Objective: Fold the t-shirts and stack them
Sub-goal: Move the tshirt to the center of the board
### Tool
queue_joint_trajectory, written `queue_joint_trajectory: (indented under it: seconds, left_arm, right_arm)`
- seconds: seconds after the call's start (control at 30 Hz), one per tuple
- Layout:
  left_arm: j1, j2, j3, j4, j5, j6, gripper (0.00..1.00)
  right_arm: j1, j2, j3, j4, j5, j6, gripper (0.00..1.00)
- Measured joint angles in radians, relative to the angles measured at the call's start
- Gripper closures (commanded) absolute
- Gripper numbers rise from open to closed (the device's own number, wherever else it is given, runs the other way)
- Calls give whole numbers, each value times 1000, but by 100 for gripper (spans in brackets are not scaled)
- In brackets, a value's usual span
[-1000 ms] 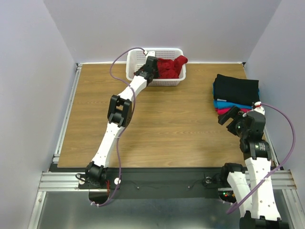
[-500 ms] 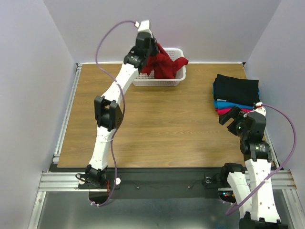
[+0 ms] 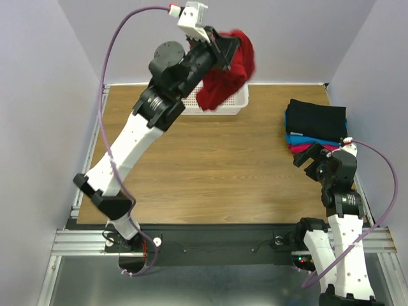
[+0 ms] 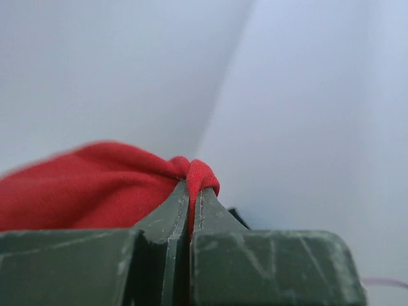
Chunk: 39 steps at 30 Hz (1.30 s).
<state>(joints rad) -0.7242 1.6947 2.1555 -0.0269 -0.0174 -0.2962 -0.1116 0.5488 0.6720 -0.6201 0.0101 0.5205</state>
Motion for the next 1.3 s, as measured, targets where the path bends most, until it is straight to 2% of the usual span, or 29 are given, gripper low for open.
queue_joint_trajectory:
  seconds: [0.07, 0.17, 0.2, 0.23, 0.3, 0.33, 0.37, 0.47, 0.57, 0.67, 0.73, 0.8, 0.97, 1.07, 1.13, 1.3]
  left_arm:
    - [-55, -85, -73, 2, 14, 2, 100]
    - [-74, -222, -227, 9, 9, -7, 100]
    - [-72, -271, -302, 22, -10, -13, 95]
    - [-72, -302, -347, 25, -23, -17, 86]
    - [-71, -377, -487, 35, -89, -37, 28]
    - [-72, -408, -554, 39, -144, -49, 8]
    - [-69, -424, -626, 8, -224, -72, 2]
    - [-31, -389, -695, -94, -344, -146, 2]
    - [23, -330, -816, -182, -399, -222, 2]
    - [37, -349, -1029, -244, -415, -305, 2]
    - [34, -424, -1186, -270, -415, -364, 2]
    - [31, -568, -1319, -303, -412, -422, 1]
    - [30, -911, -1514, -281, -359, -547, 2]
    - [16, -1014, -1635, -262, -291, -605, 2]
    - [-5, -1017, -1710, -256, -229, -640, 2]
    - [-150, -960, -1792, -256, -135, -742, 2]
  right_arm:
    - [0, -8, 0, 0, 1, 0, 0]
    - [0, -20, 0, 0, 2, 0, 0]
    - [0, -25, 0, 0, 2, 0, 0]
    - [0, -26, 0, 0, 2, 0, 0]
    - [0, -33, 0, 0, 0, -1, 0]
    - [0, -34, 0, 0, 0, -1, 0]
    - [0, -34, 0, 0, 0, -2, 0]
    - [0, -35, 0, 0, -8, -6, 0]
    - [0, -34, 0, 0, -28, -14, 0]
    - [0, -23, 0, 0, -60, -27, 0]
    - [0, 1, 0, 1, -104, -36, 0]
    - [0, 32, 0, 0, -146, -44, 0]
    - [3, 108, -28, 16, -272, -55, 0]
    - [40, 127, -57, 21, -304, -53, 0]
    - [103, 147, -75, 38, -304, -44, 0]
    - [478, 277, -108, 106, -132, 48, 0]
